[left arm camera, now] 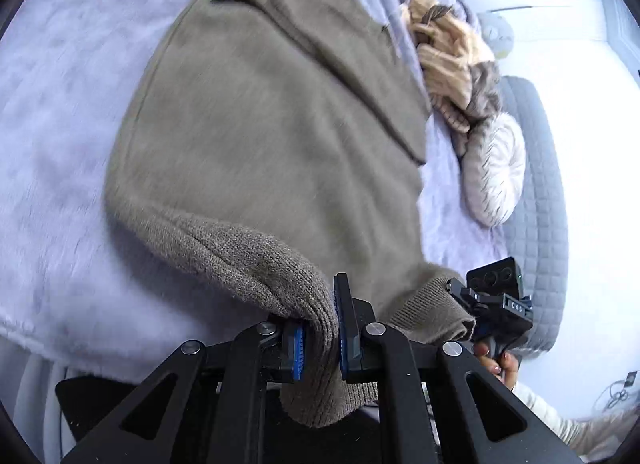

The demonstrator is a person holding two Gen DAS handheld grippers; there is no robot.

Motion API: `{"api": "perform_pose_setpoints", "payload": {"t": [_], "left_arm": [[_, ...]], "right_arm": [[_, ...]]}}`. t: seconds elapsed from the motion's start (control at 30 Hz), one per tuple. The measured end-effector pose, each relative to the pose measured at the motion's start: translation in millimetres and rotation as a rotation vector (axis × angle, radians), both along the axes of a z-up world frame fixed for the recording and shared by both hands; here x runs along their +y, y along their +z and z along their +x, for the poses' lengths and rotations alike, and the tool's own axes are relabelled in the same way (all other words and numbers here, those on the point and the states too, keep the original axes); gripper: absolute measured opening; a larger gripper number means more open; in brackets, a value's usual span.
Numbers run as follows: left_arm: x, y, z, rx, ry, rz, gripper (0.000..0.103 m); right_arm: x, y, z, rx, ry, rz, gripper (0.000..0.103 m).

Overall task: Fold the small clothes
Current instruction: 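Lift the held hem with both tools and fold it over toward the collar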

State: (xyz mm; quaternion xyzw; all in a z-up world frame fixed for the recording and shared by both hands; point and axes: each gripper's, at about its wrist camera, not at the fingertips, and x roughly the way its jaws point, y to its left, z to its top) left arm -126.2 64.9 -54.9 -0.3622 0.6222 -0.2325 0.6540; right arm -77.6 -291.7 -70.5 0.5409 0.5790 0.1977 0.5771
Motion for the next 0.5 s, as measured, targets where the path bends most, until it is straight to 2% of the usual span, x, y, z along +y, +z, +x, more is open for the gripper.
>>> {"api": "perform_pose_setpoints", "payload": {"t": [0.2,0.33,0.5], "left_arm": [[-7.6,31.9,58.5,-0.119,0.081,-0.034,0.013],[-5.4,46.3,108.4,-0.194,0.116,-0.012,0.013],[-2.9,52.5,169.5,-0.265,0.137,0.032,0.013]], "right_arm": [[-11.4,33.8,55.7,-0.119,-0.064,0.078,0.012],[-19.6,55.6,108.2,-0.197,-0.064,0.078,0.012],[-39.0,67.4,177.9,-0.248,-0.078,0.049,0.012]]}}
